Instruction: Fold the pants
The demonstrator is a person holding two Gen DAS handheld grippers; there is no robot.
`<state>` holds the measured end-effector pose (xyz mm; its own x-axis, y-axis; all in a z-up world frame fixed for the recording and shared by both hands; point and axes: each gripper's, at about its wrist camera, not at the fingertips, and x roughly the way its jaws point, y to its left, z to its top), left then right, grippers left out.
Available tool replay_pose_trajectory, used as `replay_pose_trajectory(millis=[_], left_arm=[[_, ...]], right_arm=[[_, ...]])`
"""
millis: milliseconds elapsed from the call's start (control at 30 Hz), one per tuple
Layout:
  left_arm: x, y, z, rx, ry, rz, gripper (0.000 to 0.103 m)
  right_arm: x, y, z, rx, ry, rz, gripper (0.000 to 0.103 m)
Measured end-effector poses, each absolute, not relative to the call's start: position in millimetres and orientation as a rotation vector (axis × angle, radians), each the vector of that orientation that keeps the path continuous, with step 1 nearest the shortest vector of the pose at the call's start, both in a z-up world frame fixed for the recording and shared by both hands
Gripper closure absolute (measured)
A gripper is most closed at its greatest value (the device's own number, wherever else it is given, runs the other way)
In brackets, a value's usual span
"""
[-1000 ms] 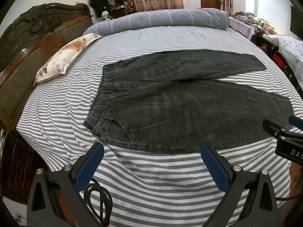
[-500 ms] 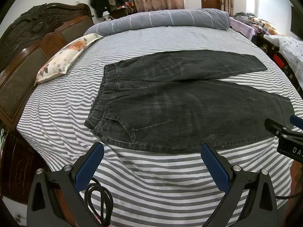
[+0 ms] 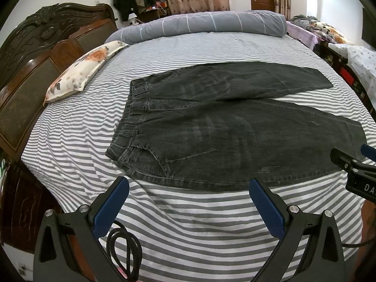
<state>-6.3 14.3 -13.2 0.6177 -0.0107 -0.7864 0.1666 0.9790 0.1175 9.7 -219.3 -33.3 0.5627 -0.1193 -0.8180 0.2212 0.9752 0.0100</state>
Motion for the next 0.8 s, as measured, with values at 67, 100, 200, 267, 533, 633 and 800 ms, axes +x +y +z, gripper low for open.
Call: replay_pose_trajectory(millis=[67, 100, 200, 267, 533, 633, 800], left_arm=[[-6, 13, -13, 0.184, 0.901, -0.105, 0.002], [-6, 15, -14, 0.184, 0.902, -0.104, 0.002], [-4, 18, -14, 0.183, 0.903, -0.101, 0.002], [0, 23, -14, 0.178, 0.905, -0.093, 0.002], [37, 59, -18, 0.153, 0.908, -0.034, 0.011], [61, 80, -20, 0.135, 0.907, -0.01, 0.019], [102, 105, -24, 0.098, 0.909, -0.031, 0.033]], right_arm=[[11, -219, -34, 0.115, 0.956, -0.206, 0.003], [11, -219, -34, 0.117, 0.958, -0.209, 0.003], [13, -221, -35, 0.121, 0.96, -0.242, 0.003], [14, -224, -36, 0.125, 0.964, -0.27, 0.003], [14, -235, -39, 0.2, 0.941, -0.23, 0.002], [18, -232, -40, 0.194, 0.93, -0.207, 0.003], [33, -227, -38, 0.18, 0.908, -0.183, 0.003]])
